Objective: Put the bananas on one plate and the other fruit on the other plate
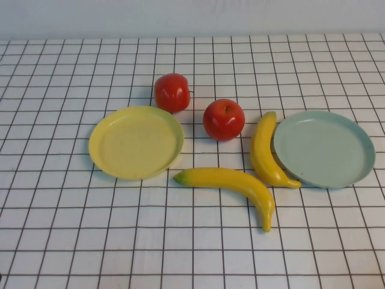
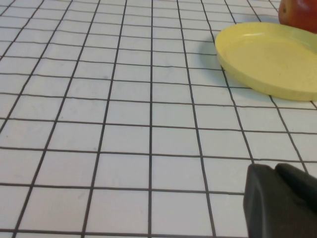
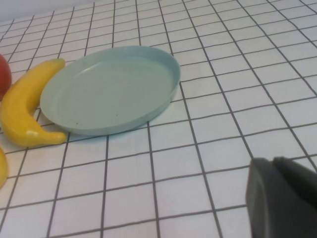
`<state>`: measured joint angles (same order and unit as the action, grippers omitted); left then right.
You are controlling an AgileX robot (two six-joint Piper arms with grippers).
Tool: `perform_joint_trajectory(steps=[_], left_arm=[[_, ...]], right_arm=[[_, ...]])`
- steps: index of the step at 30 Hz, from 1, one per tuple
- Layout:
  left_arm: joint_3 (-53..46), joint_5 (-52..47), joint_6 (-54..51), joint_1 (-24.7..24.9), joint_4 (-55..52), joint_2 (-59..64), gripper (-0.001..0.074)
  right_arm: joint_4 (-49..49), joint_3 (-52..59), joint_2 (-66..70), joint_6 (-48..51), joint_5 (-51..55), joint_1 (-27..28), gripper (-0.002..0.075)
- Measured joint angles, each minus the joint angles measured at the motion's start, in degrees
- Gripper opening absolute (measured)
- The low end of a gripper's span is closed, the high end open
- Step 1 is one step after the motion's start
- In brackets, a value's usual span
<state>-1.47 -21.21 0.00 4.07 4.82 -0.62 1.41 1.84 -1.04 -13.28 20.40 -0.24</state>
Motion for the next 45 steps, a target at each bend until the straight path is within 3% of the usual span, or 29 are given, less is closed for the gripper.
perform_joint_trajectory(steps=[14,25,33,38,41,45], left_arm=[[0.0,-0.2,0.0,0.0,-12.1,0.0,-0.0002],[-0.1,1.7,0.0,0.0,-12.9,0.0,-0.0002],[-0.1,24.4,12.3,0.0,-12.9,0.0,-0.0002],[-0.1,36.1,32.0,0.0,-12.9,0.0,-0.0002],[-0.1,40.1,41.2,0.0,-12.9,0.0,-0.0002],[-0.1,40.9,44.5,0.0,-12.9,0.0,-0.0002]], right_arm=[[0.0,0.0,0.0,0.0,0.0,0.0,-0.0016],[0.0,0.0,0.0,0.0,0.0,0.0,-0.0016],[0.0,0.0,0.0,0.0,0.0,0.0,-0.0016],[0.0,0.0,0.0,0.0,0.0,0.0,-0.0016],[0.0,0.0,0.0,0.0,0.0,0.0,-0.0016],[0.0,0.0,0.0,0.0,0.0,0.0,-0.0016]])
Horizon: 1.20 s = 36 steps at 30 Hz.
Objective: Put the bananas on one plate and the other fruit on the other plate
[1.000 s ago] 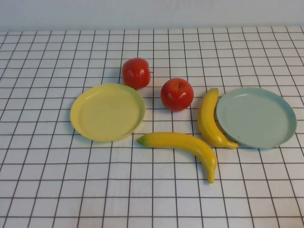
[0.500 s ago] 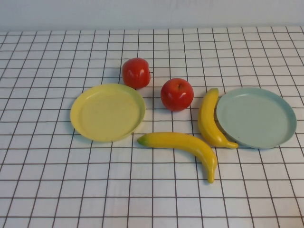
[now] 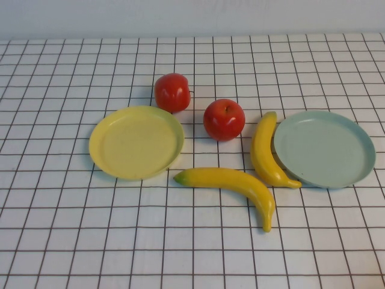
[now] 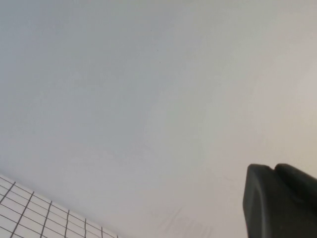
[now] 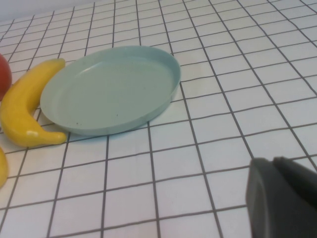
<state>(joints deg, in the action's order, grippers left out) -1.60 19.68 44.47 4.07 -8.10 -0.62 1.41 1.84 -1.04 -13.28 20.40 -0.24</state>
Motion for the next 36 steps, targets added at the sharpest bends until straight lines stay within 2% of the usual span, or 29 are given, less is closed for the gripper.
perform_joint_trajectory(steps=[6,9,12,19,25,29,33,36], left_arm=[[0.0,-2.0,4.6,0.0,-1.6,0.0,-0.0002],[2.8,-15.3,9.6,0.0,-7.1,1.8,-0.0002],[9.0,-26.7,8.2,0.7,-12.7,7.4,-0.0002],[24.1,-30.8,-7.2,7.6,-15.3,26.4,-0.0002],[34.3,-33.0,-14.2,13.8,-15.5,45.0,-0.0002],[38.6,-33.4,-20.2,15.7,-14.4,55.8,-0.0002],[44.6,-35.7,-37.2,17.8,-1.0,64.6,0.0029],[51.8,-42.2,-53.9,18.4,14.1,71.9,0.0113]], right_arm=[[0.0,0.0,0.0,0.0,0.0,0.0,-0.0016],[0.0,0.0,0.0,0.0,0.0,0.0,-0.0016],[0.0,0.0,0.0,0.0,0.0,0.0,-0.0016],[0.0,0.0,0.0,0.0,0.0,0.0,-0.0016],[0.0,0.0,0.0,0.0,0.0,0.0,-0.0016],[0.0,0.0,0.0,0.0,0.0,0.0,-0.0016],[0.0,0.0,0.0,0.0,0.0,0.0,-0.0016],[0.0,0.0,0.0,0.0,0.0,0.0,-0.0016]])
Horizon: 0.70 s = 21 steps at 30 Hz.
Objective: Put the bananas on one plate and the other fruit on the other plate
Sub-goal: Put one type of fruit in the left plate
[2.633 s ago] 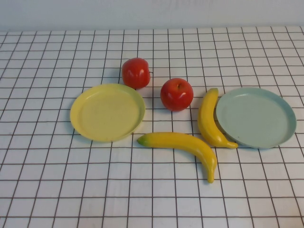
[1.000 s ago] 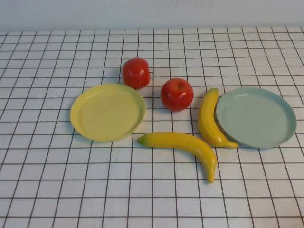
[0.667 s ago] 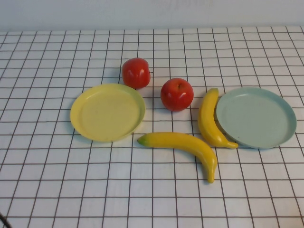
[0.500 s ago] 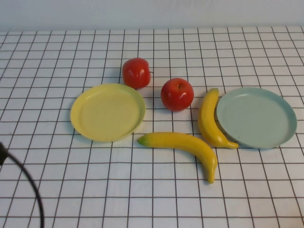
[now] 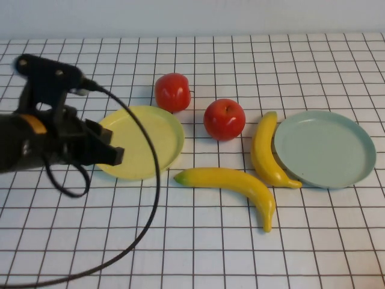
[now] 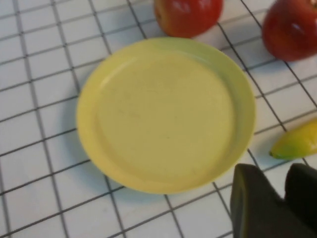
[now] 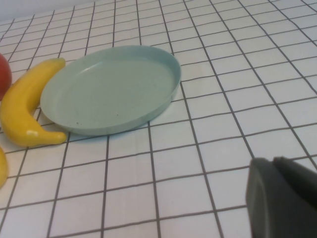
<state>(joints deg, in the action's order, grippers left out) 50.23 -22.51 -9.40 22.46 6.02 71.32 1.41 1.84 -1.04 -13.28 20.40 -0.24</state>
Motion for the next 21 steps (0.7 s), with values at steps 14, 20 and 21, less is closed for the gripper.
perform_joint_trajectory(steps=[14,20,21], left_arm=[[29.9,-13.4,-9.8,4.0,3.4,25.3,0.0645],[40.5,-13.7,-11.1,8.5,3.3,35.1,0.0654],[42.2,-13.7,-11.6,9.0,3.3,36.8,0.0654]], right_arm=[[0.0,0.0,0.0,0.0,0.0,0.0,-0.0016],[0.0,0.0,0.0,0.0,0.0,0.0,-0.0016],[0.0,0.0,0.0,0.0,0.0,0.0,-0.0016]])
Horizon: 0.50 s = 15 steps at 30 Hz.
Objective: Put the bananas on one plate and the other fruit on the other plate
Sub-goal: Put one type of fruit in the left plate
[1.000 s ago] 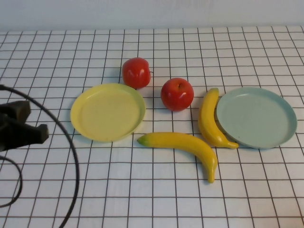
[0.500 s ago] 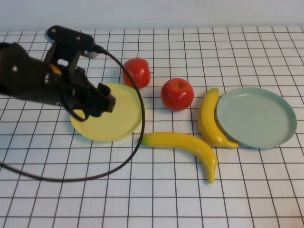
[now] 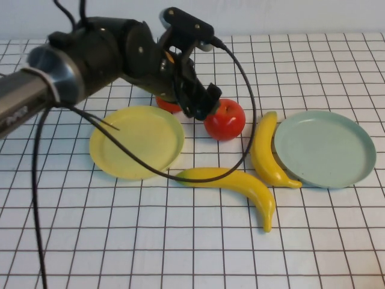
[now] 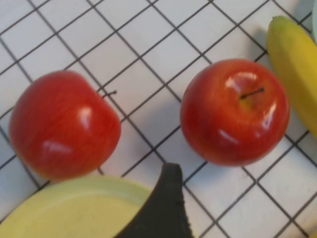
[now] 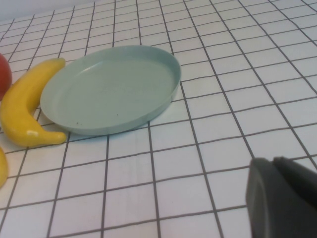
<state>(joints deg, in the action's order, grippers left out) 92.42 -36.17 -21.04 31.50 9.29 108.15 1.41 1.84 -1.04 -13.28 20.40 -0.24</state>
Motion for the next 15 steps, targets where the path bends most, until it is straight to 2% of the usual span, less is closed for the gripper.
perform_joint_trajectory(steps=[6,15], left_arm=[[7.1,3.1,-0.6,2.5,0.0,8.9,0.0654],[9.8,8.7,-1.1,3.5,0.0,15.9,0.0653]], right_arm=[[0.0,0.0,0.0,0.0,0.0,0.0,-0.0016],[0.0,0.0,0.0,0.0,0.0,0.0,-0.0016]])
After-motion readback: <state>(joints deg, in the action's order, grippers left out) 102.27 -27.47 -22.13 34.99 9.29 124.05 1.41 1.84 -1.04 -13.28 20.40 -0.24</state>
